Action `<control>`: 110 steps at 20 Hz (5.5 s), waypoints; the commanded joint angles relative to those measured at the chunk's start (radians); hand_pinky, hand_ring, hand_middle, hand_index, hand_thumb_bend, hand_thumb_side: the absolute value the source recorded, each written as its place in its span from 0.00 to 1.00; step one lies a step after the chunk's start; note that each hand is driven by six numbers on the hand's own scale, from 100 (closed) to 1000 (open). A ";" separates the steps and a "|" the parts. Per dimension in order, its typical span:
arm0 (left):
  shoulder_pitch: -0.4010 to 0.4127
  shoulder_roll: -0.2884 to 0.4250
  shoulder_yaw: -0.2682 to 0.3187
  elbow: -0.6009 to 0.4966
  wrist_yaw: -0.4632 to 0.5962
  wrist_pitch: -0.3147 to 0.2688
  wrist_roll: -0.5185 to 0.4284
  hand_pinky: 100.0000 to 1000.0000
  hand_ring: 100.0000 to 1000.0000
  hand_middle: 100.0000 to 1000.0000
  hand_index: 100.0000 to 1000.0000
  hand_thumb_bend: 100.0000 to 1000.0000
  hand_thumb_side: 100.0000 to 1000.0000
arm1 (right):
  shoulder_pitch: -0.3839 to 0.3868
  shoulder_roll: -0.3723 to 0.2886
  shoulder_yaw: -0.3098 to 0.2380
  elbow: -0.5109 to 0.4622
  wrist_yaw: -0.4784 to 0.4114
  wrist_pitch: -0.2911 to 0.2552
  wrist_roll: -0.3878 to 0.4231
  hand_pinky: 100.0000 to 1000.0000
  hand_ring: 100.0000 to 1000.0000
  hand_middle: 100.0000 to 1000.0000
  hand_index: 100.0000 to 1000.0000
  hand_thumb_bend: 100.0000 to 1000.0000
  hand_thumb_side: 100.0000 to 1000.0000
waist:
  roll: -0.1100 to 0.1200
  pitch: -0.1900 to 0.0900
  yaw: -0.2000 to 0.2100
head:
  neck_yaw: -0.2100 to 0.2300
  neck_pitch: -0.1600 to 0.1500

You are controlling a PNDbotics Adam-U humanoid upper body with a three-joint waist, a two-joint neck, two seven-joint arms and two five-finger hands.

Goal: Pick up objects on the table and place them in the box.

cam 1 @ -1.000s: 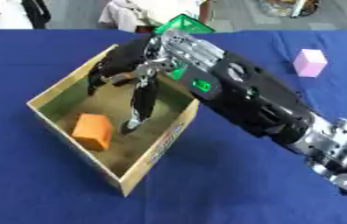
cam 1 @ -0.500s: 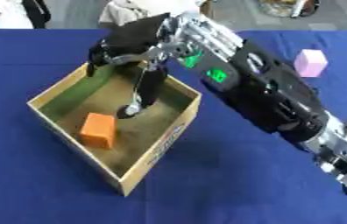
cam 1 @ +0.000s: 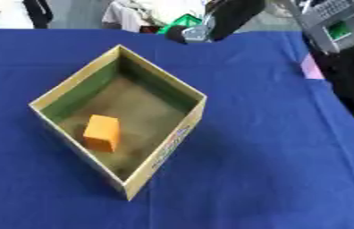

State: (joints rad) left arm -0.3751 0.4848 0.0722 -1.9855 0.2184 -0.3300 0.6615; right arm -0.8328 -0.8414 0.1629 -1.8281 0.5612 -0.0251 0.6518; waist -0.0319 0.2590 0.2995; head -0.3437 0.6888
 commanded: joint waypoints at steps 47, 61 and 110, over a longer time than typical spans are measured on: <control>-0.005 0.043 0.020 -0.014 -0.012 0.004 0.016 0.82 0.69 0.68 0.86 0.52 0.96 | 0.273 -0.327 -0.262 0.699 0.097 0.030 -0.036 0.86 0.94 0.91 0.99 0.36 0.15 | -0.001 0.029 0.006 | 0.034 -0.077; -0.014 0.038 0.016 -0.014 -0.006 0.006 0.015 0.82 0.69 0.68 0.85 0.51 0.96 | 0.288 -0.303 -0.253 0.726 0.108 0.027 -0.037 0.86 0.95 0.92 0.99 0.38 0.15 | 0.003 0.052 0.015 | 0.028 -0.090; -0.010 0.042 0.014 -0.014 -0.004 0.005 0.009 0.82 0.69 0.69 0.85 0.52 0.95 | 0.331 -0.366 -0.149 0.050 -0.029 0.012 -0.155 0.50 0.54 0.44 0.58 0.00 0.16 | -0.010 0.018 -0.003 | 0.023 -0.067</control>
State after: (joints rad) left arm -0.3783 0.4940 0.0780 -1.9855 0.2140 -0.3229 0.6707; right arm -0.4872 -1.1597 0.0091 -1.7139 0.5503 -0.0116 0.4830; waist -0.0445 0.2980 0.2966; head -0.3185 0.6157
